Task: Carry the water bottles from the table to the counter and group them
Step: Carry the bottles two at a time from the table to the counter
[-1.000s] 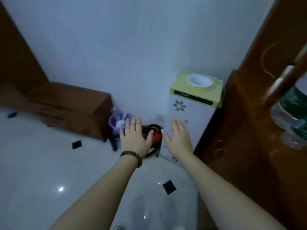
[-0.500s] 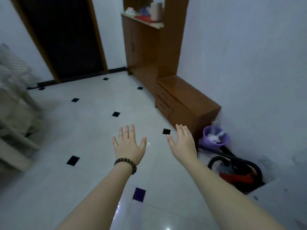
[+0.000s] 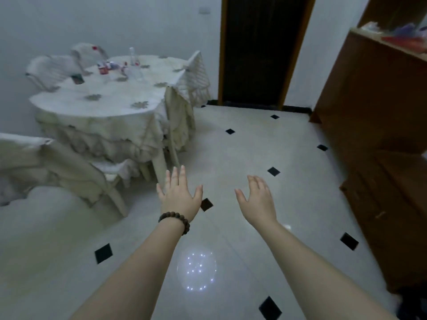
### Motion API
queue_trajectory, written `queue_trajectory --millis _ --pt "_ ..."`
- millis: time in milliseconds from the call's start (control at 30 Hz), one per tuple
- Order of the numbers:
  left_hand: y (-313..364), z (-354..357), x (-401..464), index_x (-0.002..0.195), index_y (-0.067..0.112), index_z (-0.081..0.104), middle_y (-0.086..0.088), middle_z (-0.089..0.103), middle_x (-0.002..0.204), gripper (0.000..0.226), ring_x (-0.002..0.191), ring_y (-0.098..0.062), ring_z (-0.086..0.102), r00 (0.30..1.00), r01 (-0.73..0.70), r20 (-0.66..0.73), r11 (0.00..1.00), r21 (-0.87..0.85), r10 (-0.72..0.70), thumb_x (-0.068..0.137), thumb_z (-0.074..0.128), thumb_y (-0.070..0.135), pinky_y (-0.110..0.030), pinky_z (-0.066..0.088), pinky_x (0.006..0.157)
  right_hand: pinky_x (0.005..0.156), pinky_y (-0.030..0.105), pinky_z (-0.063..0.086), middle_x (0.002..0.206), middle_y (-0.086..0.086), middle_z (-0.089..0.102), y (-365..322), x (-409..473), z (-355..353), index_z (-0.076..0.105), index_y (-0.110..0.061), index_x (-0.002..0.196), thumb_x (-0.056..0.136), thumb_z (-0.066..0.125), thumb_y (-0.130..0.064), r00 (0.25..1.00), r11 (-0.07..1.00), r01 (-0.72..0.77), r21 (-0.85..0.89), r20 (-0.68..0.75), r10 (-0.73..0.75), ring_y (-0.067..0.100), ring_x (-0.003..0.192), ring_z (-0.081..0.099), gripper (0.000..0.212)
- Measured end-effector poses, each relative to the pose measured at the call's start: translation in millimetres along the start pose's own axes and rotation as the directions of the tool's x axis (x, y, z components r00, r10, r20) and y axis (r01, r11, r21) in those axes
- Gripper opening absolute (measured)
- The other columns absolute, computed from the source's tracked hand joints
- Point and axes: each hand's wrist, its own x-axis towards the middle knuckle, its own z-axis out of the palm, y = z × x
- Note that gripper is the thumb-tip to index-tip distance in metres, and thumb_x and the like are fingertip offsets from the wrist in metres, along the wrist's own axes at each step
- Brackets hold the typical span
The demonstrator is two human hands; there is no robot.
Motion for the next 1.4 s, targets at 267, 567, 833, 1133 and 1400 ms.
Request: queue_trajectory --millis 267,567,833,1133,1400 --pt "-109 -29 83 0.152 0.020 0.010 0.000 0.009 0.160 0.072 0.147 -0.018 -0.001 0.956 0.279 -0.093 0.960 0.011 -0.277 0.094 0.034 0.055 -0.050 0.001 0.117 0.119 0.036 0.013 0.154 0.014 0.029 -99 99 78 0.031 -0.006 0.146 0.097 0.045 -0.039 0.979 0.988 0.146 0.049 0.135 -0.151 0.027 0.145 0.019 0.061" --pt "-163 -20 249 0.152 0.023 0.009 0.000 0.009 0.160 0.074 0.147 -0.018 0.001 0.904 0.407 -0.149 0.913 0.010 -0.401 0.093 0.031 0.059 -0.050 0.002 0.116 0.119 0.039 0.016 0.158 0.007 0.024 -168 276 156 0.026 -0.013 0.149 0.097 0.043 -0.045 0.947 0.970 0.223 0.097 0.216 -0.239 0.022 0.147 0.014 0.063" --pt "-189 -35 392 0.153 0.021 0.005 0.000 0.006 0.161 0.075 0.147 -0.019 -0.002 0.865 0.481 -0.176 0.876 0.032 -0.469 0.093 0.030 0.059 -0.049 0.001 0.117 0.119 0.038 0.016 0.155 0.012 0.029 -233 431 193 0.032 -0.008 0.147 0.096 0.049 -0.039 0.910 0.941 0.325 0.094 0.239 -0.338 0.026 0.146 0.018 0.062" --pt "-242 -32 507 0.152 0.019 0.010 -0.003 0.010 0.160 0.073 0.147 -0.020 0.000 0.839 0.522 -0.189 0.853 0.020 -0.510 0.093 0.031 0.057 -0.048 0.004 0.118 0.118 0.039 0.020 0.152 0.012 0.034 -300 537 260 0.037 -0.008 0.143 0.096 0.049 -0.037 0.866 0.912 0.402 0.074 0.292 -0.406 0.026 0.144 0.023 0.057" --pt "-321 -41 646 0.152 0.020 0.008 -0.003 0.007 0.160 0.072 0.147 -0.020 -0.001 0.840 0.516 -0.192 0.856 -0.004 -0.508 0.094 0.031 0.056 -0.050 0.004 0.117 0.118 0.039 0.018 0.153 0.013 0.031 -387 652 345 0.041 -0.008 0.140 0.096 0.048 -0.033 0.851 0.906 0.412 0.098 0.313 -0.421 0.027 0.145 0.020 0.050"
